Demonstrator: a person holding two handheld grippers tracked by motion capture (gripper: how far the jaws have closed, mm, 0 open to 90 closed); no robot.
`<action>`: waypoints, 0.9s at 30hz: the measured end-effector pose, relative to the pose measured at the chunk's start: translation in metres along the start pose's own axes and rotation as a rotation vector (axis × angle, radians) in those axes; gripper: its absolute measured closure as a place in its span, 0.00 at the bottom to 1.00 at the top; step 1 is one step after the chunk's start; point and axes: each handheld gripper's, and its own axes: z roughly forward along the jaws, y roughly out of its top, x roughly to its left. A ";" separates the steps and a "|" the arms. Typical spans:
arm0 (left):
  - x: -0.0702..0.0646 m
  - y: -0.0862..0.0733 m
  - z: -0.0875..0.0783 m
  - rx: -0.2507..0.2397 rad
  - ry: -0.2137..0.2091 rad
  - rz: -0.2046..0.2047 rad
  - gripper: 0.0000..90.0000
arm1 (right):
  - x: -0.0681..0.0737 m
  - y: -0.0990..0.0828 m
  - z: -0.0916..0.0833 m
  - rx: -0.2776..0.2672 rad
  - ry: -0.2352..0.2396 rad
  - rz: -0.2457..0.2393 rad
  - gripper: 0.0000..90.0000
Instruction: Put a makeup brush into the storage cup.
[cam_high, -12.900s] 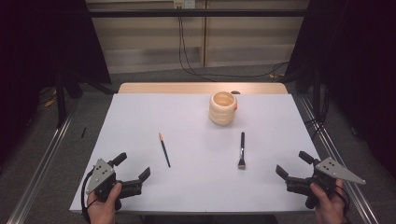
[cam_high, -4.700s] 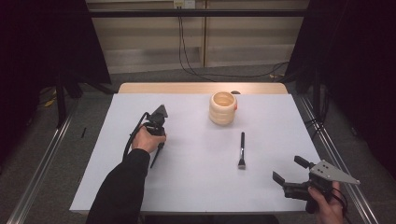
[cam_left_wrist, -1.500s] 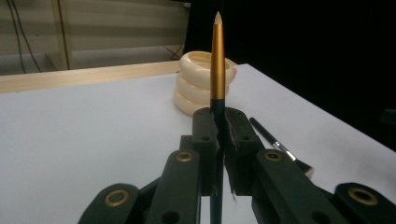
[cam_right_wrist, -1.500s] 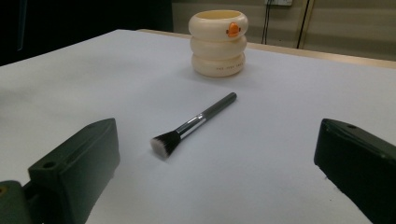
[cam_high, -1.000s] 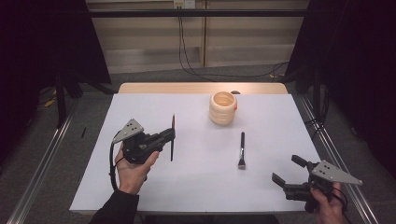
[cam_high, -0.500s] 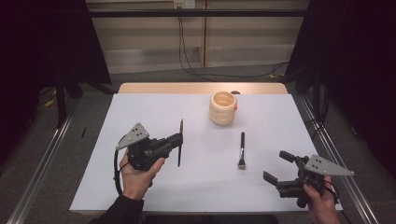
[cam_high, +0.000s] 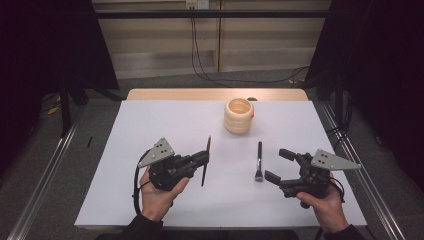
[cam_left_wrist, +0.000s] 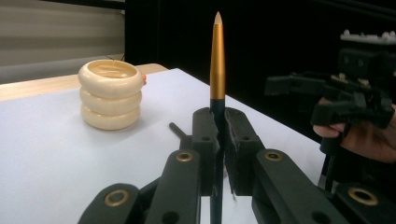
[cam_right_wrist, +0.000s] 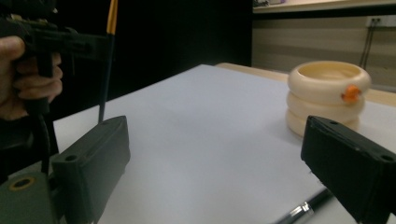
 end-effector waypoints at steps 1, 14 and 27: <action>-0.003 0.000 0.002 0.002 -0.003 0.003 0.93 | 0.000 0.002 0.002 0.003 0.018 0.003 0.08; -0.003 -0.008 0.015 0.023 0.000 0.006 0.93 | 0.017 0.041 0.043 -0.004 0.111 -0.077 0.19; -0.009 -0.012 0.024 0.053 -0.005 0.026 0.93 | 0.033 0.049 0.083 0.017 0.218 -0.069 0.50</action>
